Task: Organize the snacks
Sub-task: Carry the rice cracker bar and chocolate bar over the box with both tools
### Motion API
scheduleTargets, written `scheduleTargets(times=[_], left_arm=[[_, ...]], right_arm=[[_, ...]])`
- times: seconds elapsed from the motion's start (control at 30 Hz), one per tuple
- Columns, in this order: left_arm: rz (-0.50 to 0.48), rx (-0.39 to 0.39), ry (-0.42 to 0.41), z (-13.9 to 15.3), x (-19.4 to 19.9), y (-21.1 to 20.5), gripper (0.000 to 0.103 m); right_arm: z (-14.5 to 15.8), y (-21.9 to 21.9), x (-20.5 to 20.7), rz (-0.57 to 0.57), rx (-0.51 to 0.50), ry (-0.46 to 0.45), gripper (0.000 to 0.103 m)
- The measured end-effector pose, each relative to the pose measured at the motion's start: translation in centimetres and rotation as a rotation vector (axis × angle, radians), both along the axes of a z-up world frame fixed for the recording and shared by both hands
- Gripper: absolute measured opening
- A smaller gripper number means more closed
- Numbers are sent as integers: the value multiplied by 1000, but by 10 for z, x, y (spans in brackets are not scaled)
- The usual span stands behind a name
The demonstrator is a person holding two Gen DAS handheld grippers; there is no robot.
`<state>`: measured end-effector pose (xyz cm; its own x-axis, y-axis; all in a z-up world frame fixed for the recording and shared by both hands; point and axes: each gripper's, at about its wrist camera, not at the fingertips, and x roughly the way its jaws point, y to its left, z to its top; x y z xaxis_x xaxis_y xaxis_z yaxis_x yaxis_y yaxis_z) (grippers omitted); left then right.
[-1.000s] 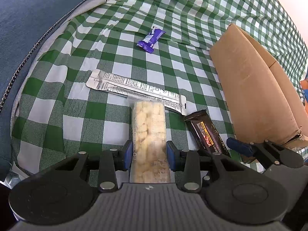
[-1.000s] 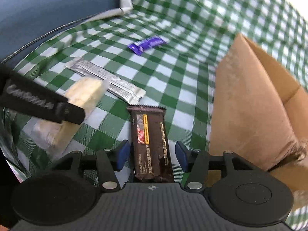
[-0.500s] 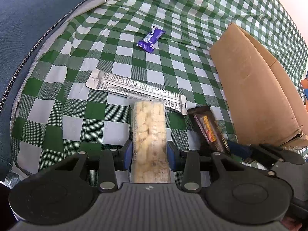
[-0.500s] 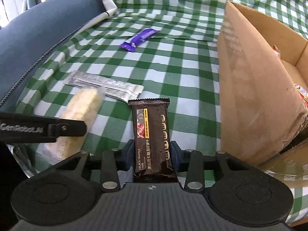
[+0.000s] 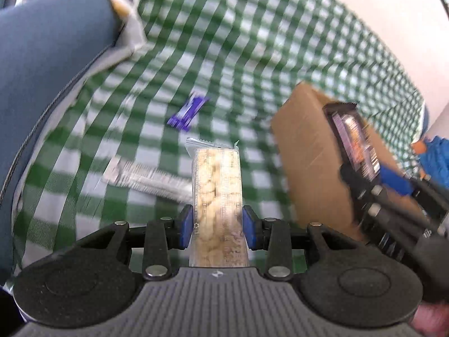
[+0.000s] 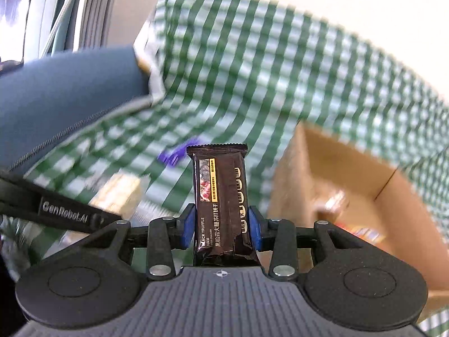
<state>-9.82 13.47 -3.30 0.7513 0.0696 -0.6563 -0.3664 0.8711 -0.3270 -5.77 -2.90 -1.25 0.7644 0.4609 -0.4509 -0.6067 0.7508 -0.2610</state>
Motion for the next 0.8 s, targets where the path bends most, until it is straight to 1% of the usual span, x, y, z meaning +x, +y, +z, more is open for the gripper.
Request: scheduleTargets(times=[0.07, 0.13, 0.23, 0.3, 0.4, 0.47, 0.53, 0.63, 0.73, 0.8], left_arm=[[-12, 8, -43, 10, 0, -6, 41], [-25, 4, -80, 19, 1, -14, 41], [-49, 2, -130, 32, 5, -28, 41], [-73, 1, -163, 40, 7, -37, 41], [-109, 27, -198, 50, 12, -55, 41], [-131, 36, -211, 56, 18, -66, 41], [-158, 34, -223, 65, 29, -77, 41], [-208, 61, -250, 81, 50, -95, 41], [-255, 66, -277, 96, 79, -111, 41], [-290, 80, -310, 107, 102, -121, 41]], right_arm=[[19, -10, 4, -37, 0, -104, 41], [38, -23, 13, -84, 5, -177, 41], [58, -50, 33, -143, 7, -248, 41], [68, -70, 52, -190, 6, -277, 41], [70, -99, 76, -278, 47, -266, 41], [68, -120, 86, -339, 92, -228, 41], [66, -133, 87, -358, 104, -214, 41], [67, -146, 93, -377, 118, -214, 41], [66, -157, 98, -401, 130, -195, 41], [67, -162, 102, -416, 135, -191, 41]])
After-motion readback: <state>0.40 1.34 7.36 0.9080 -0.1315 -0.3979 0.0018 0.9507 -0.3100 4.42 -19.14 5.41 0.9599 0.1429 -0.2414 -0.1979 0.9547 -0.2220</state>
